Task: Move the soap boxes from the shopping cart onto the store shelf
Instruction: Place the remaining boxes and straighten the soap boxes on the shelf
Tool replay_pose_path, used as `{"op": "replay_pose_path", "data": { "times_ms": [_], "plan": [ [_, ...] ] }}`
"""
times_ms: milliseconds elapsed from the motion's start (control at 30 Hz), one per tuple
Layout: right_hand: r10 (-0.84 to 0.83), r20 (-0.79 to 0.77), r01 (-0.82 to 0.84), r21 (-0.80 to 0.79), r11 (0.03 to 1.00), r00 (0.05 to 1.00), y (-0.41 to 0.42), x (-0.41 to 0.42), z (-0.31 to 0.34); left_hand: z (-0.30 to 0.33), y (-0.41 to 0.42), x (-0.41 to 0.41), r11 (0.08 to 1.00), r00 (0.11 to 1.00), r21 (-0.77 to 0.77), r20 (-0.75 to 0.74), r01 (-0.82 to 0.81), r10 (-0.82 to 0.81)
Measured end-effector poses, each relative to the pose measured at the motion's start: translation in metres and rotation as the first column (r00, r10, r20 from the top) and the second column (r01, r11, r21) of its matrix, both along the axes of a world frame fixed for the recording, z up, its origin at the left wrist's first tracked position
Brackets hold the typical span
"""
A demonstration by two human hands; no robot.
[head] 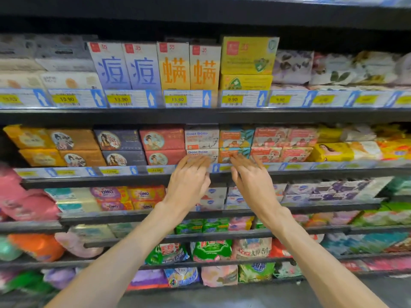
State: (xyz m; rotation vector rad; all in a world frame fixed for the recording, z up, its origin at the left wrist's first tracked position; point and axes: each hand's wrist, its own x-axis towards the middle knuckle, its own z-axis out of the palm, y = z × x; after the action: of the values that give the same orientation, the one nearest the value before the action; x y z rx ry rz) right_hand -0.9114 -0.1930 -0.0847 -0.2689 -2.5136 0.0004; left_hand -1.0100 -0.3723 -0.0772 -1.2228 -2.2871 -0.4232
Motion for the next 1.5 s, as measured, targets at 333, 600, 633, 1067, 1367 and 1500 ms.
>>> {"op": "replay_pose_path", "data": {
  "times_ms": [333,600,633,1067,1367,1500],
  "plan": [
    [0.164,-0.308,-0.157,0.048,0.986,0.937,-0.015,-0.017,0.023,0.012,-0.009,-0.004,0.963,0.993,0.27,-0.114,-0.001,0.033],
    [-0.015,-0.086,0.018,0.034,0.999,0.996,-0.013,-0.067,0.069,0.048,-0.008,-0.043,0.95,0.96,0.246,-0.154,-0.19,0.232],
    [-0.028,-0.018,0.028,0.012,1.0,0.999,-0.01,-0.071,0.073,0.048,-0.008,-0.046,0.954,0.962,0.227,-0.143,-0.197,0.233],
    [-0.002,0.109,0.007,-0.044,0.999,0.994,0.003,-0.072,0.079,0.048,0.004,-0.049,0.952,0.957,0.209,-0.135,-0.226,0.256],
    [0.017,0.065,-0.01,-0.104,0.995,0.998,0.002,-0.063,0.081,0.044,-0.001,-0.05,0.957,0.957,0.208,-0.166,-0.202,0.238],
    [0.016,-0.19,-0.027,-0.054,0.998,0.982,0.016,-0.033,0.065,0.04,0.009,-0.031,0.96,0.962,0.256,-0.215,-0.11,0.168]
  ]
}}
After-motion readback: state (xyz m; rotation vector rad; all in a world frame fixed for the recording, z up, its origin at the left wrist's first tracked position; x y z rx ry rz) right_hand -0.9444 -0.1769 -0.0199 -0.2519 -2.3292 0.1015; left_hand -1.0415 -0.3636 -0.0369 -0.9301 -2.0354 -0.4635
